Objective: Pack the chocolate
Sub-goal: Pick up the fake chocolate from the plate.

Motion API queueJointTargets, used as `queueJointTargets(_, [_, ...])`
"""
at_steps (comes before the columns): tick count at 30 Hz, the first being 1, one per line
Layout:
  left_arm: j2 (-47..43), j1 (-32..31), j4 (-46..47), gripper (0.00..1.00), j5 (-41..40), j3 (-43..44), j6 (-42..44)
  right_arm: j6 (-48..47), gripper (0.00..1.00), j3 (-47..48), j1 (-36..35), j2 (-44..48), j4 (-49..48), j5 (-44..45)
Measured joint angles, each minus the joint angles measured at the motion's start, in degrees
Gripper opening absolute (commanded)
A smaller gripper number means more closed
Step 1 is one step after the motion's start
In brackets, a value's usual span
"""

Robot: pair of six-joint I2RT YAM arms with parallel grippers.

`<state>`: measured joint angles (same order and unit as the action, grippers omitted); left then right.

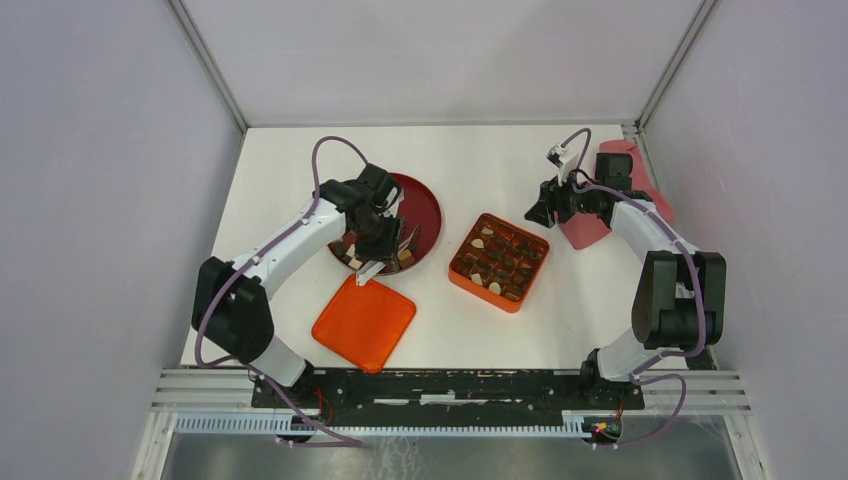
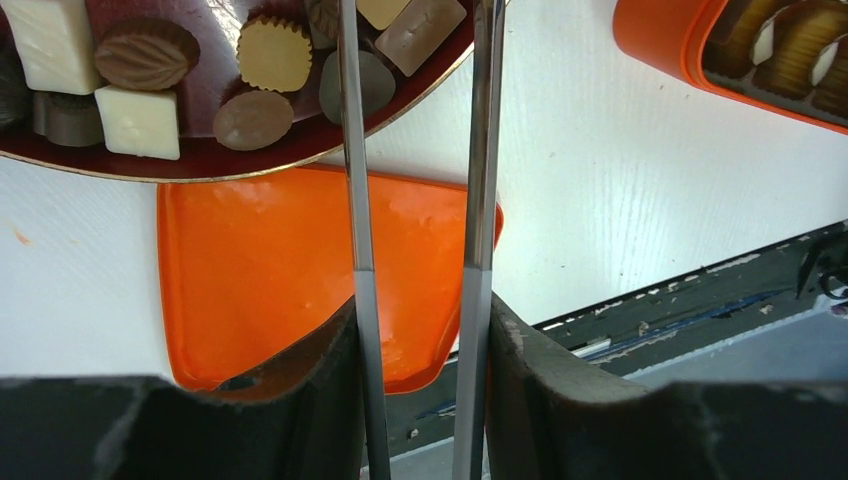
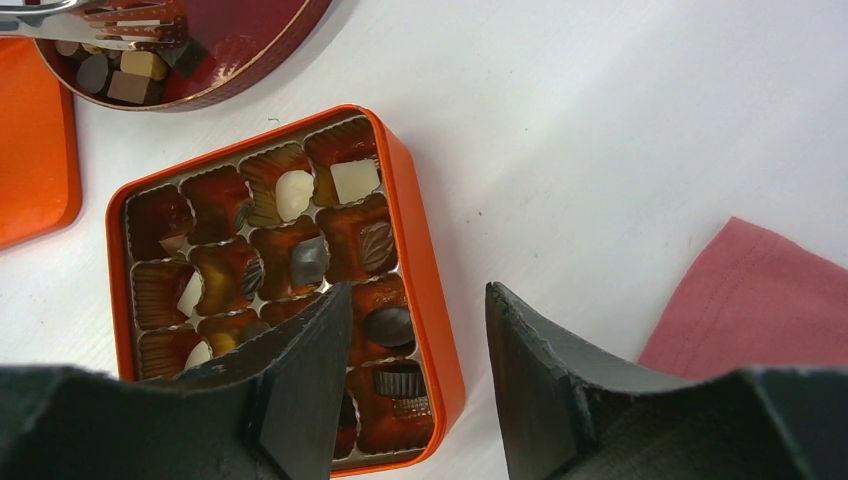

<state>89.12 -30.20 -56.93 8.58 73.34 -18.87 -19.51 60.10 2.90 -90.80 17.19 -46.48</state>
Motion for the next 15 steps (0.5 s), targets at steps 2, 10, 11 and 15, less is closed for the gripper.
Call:
queueJointTargets(2, [0.55,-0.52,-0.37,0.47,-0.83,0.22,0.00,0.00,0.57,0.00,0.00,0.00,0.00,0.00])
queueJointTargets(10, [3.54,-1.90,-0.90,0.47,-2.19,1.46,0.00,0.00,0.57,-0.02,0.00,0.00,-0.02,0.00])
queueJointTargets(11, [3.78,-2.19,-1.14,0.47,-2.54,1.57,0.00,0.00,0.57,-0.04,0.00,0.00,-0.02,0.00])
queueJointTargets(15, [4.17,-3.23,-1.95,0.47,-3.80,1.97,0.00,0.00,0.57,-0.35,0.00,0.00,-0.04,0.00])
